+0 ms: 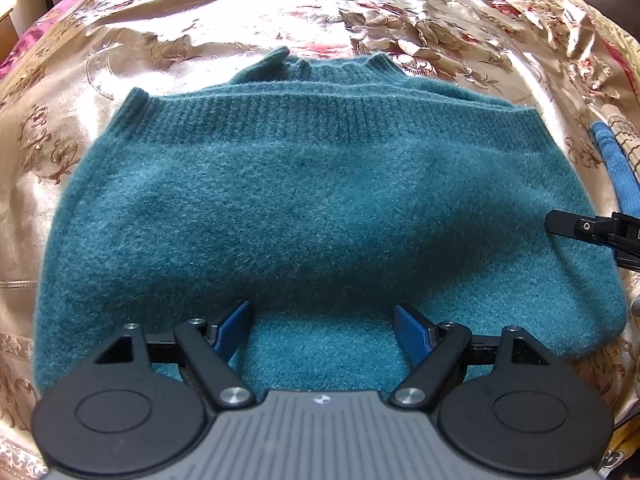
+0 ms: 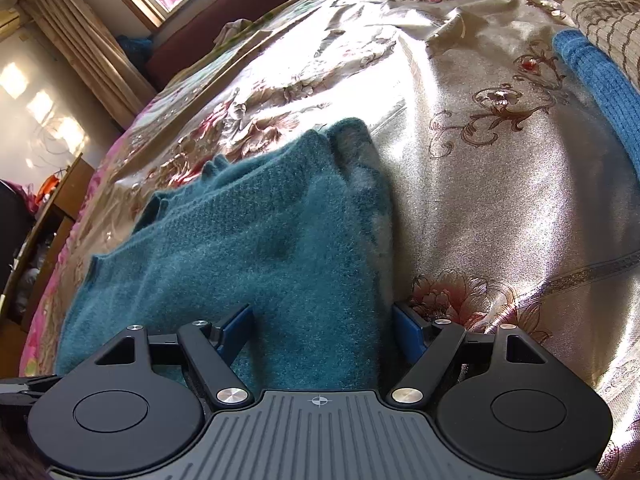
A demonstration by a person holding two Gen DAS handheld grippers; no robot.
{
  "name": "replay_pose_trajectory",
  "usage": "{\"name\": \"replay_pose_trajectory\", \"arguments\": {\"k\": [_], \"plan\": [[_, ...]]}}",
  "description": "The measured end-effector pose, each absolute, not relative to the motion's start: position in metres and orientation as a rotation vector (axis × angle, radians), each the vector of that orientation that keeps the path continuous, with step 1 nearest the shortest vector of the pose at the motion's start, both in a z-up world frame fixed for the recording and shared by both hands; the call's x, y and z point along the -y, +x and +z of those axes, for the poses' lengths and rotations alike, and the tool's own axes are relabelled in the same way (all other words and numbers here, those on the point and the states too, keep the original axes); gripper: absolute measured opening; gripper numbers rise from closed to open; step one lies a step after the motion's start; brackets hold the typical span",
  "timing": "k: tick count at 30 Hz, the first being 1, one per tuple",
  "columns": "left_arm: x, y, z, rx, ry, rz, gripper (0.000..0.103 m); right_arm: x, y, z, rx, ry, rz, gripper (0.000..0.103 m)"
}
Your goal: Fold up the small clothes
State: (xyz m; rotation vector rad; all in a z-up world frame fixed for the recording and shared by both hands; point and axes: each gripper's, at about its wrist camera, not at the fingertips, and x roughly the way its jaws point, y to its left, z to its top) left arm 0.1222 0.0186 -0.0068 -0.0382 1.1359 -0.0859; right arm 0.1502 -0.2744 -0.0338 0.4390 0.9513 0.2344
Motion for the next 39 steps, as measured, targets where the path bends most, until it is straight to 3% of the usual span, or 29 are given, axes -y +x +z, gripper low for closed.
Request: {"name": "replay_pose_trajectory", "arguments": {"k": [27, 39], "plan": [[-0.031, 0.123, -0.006, -1.138, -0.110, -0.066, 0.082, 0.276, 0.150, -0.034, -0.951, 0.439, 0.238, 0.076], [0.006, 0.114, -0.004, -1.041, 0.177, -0.054, 0.083, 0.283, 0.149, -0.034, -0.938, 0.454, 0.250, 0.076]]}}
